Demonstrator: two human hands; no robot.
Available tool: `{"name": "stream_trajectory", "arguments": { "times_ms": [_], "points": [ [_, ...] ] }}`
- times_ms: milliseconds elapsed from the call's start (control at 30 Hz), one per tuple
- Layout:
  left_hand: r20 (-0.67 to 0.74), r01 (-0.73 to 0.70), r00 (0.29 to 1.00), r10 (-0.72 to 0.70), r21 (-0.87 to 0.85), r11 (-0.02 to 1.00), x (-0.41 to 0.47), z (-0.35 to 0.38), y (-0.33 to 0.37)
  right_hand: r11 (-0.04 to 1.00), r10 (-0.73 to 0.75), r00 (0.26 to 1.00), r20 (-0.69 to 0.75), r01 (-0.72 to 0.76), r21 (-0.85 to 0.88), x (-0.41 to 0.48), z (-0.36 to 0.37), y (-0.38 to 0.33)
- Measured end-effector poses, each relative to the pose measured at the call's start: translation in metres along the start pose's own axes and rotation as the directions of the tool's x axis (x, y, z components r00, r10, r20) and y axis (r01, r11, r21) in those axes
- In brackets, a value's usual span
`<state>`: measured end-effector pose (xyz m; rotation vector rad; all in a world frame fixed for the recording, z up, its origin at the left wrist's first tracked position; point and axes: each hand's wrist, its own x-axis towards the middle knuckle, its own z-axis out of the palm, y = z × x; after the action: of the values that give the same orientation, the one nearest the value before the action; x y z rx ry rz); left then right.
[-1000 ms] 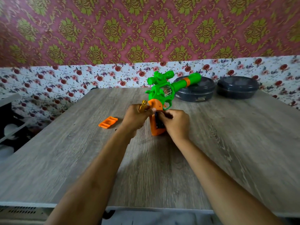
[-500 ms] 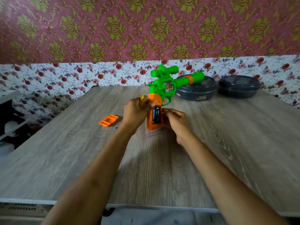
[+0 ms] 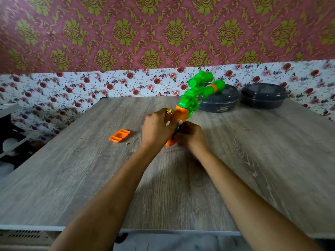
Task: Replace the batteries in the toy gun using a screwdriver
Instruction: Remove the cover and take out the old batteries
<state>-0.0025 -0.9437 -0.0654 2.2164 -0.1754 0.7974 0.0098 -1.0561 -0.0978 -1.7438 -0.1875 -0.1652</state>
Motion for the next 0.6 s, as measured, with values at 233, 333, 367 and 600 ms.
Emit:
{"name": "stream_trajectory", "arguments": {
  "times_ms": [233, 333, 367, 600],
  "points": [
    [0.013, 0.030, 0.999, -0.030, -0.023, 0.999, 0.000, -0.003, 0.002, 0.988, 0.003, 1.000, -0.010, -0.004, -0.155, -0.001, 0.001, -0.004],
    [0.000, 0.048, 0.999, -0.049, -0.029, 0.998, 0.002, -0.004, -0.002, 0.991, -0.021, 1.000, -0.022, 0.018, -0.136, -0.001, 0.001, -0.002],
    [-0.010, 0.058, 0.998, -0.058, -0.030, 0.998, 0.003, -0.003, -0.005, 0.995, -0.010, 1.000, -0.004, 0.010, -0.098, -0.001, 0.001, -0.001],
    [-0.025, 0.204, 0.978, -0.207, -0.094, 0.974, 0.005, -0.002, -0.012, 0.991, 0.105, 0.994, -0.039, -0.101, 0.090, 0.001, 0.003, 0.008]
  ]
}}
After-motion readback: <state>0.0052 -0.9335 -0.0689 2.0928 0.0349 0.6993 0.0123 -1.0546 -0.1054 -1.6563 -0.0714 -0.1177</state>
